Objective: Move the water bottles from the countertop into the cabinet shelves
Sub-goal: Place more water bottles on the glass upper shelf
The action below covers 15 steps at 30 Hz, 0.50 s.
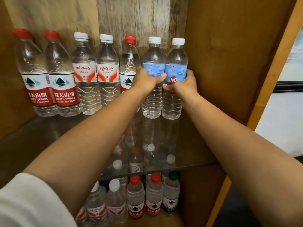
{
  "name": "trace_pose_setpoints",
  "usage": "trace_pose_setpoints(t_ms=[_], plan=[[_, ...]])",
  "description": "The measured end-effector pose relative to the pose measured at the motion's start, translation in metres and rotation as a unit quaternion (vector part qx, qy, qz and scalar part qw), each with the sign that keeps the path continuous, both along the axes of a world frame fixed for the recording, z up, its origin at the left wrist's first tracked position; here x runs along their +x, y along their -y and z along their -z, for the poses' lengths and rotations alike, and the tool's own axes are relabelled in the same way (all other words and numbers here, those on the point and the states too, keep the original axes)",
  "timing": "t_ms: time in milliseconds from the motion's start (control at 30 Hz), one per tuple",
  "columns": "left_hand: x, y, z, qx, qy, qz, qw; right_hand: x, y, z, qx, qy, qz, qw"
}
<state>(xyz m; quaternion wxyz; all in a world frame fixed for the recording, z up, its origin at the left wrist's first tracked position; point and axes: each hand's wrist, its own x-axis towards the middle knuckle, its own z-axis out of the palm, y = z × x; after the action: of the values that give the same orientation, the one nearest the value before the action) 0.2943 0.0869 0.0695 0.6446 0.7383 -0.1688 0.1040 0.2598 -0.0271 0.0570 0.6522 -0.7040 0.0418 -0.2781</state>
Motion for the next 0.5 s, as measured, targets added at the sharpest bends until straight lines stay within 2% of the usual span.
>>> trace_pose_setpoints(t_ms=[233, 367, 500], plan=[[0.000, 0.000, 0.005, 0.033, 0.017, -0.033, 0.999, -0.013, -0.001, 0.003, -0.011, 0.006, -0.045, 0.999], [-0.003, -0.004, 0.009, 0.066, 0.040, -0.032, 0.996, -0.014, 0.000, 0.003, -0.042, -0.015, -0.029, 0.999], [-0.012, -0.014, 0.020, 0.181, 0.100, -0.056, 0.977, -0.013, -0.005, 0.008, -0.077, -0.077, 0.007, 0.994]])
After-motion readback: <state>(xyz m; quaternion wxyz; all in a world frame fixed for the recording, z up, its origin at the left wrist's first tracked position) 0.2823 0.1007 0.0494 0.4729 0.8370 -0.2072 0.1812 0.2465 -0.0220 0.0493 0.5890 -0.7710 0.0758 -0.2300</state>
